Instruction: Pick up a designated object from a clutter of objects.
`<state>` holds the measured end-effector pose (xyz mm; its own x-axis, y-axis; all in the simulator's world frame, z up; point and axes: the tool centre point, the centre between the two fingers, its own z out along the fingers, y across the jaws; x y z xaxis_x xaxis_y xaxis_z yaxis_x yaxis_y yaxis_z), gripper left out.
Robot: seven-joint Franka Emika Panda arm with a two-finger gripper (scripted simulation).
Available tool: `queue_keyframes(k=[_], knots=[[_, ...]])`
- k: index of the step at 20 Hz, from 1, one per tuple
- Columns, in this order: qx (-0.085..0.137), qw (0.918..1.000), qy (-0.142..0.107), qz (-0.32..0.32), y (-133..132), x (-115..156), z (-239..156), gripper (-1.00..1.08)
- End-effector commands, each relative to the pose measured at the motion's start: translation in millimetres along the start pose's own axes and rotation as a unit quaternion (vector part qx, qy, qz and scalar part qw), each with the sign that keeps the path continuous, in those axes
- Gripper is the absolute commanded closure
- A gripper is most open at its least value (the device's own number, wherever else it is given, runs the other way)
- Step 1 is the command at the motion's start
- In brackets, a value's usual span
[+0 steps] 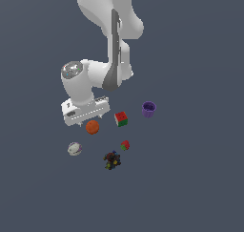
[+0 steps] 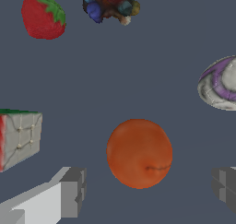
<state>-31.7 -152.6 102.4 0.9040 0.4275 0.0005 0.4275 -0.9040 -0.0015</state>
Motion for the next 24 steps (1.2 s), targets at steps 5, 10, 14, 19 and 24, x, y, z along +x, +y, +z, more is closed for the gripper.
queue_keyframes(k=[5, 10, 14, 19, 24], knots=[[0.000, 1.0000, 0.000, -0.006, 2, -4, 5, -0.92], [0.000, 1.0000, 0.000, -0.006, 2, -4, 12, -0.92], [-0.001, 1.0000, 0.000, -0.006, 2, -5, 29, -0.92], [-0.001, 1.0000, 0.000, -0.007, 2, -5, 49, -0.92], [-0.001, 1.0000, 0.000, -0.007, 2, -5, 55, -0.92]])
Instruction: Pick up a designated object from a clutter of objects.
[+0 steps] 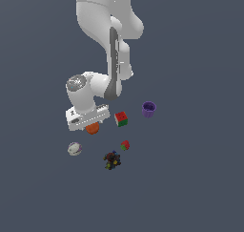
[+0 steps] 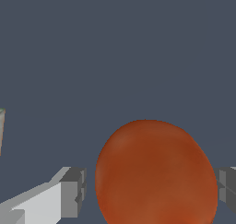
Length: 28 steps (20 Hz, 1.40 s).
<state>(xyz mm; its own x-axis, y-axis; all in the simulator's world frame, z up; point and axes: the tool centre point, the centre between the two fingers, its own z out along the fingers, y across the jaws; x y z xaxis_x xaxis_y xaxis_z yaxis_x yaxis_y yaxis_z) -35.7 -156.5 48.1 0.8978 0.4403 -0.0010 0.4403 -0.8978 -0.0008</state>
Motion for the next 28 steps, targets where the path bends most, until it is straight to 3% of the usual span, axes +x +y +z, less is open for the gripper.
queue_keyframes(k=[1, 16, 28], knots=[[0.000, 1.0000, 0.000, 0.000, 0, 0, 1, 1.08], [-0.001, 1.0000, 0.001, 0.000, 2, 0, -7, 1.08], [-0.001, 1.0000, 0.001, 0.001, 13, -4, -79, 1.08]])
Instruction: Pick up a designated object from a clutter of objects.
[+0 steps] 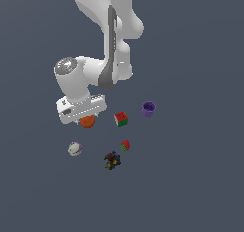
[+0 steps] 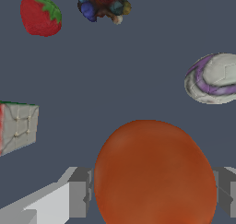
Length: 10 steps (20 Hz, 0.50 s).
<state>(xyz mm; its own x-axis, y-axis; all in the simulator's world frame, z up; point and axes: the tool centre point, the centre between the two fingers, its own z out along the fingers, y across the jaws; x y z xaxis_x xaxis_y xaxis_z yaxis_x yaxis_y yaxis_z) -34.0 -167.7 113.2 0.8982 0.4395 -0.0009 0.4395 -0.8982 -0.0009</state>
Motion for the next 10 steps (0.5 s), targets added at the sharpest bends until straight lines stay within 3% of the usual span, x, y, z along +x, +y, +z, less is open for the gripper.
queue_keyframes(k=[1, 10], knots=[[-0.001, 1.0000, 0.001, 0.000, 4, -1, -23, 1.08], [-0.001, 1.0000, 0.000, 0.000, 19, -5, -116, 1.08]])
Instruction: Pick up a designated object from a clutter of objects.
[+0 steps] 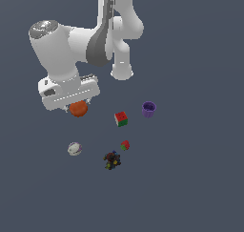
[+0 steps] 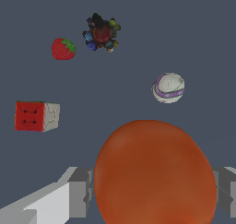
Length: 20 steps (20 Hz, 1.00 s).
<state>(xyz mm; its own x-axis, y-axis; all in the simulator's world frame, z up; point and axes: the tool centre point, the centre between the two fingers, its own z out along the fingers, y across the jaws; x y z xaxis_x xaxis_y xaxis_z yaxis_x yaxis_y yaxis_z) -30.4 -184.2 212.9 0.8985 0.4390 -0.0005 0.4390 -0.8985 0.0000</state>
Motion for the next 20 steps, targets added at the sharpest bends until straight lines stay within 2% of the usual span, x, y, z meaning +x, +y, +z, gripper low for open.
queue_keyframes(k=[1, 12, 20], knots=[[0.000, 1.0000, 0.000, 0.000, 4, -1, -27, 1.08], [0.000, 1.0000, 0.000, 0.000, 23, -3, -136, 1.08], [0.000, 1.0000, 0.000, -0.001, 33, -3, -185, 1.08]])
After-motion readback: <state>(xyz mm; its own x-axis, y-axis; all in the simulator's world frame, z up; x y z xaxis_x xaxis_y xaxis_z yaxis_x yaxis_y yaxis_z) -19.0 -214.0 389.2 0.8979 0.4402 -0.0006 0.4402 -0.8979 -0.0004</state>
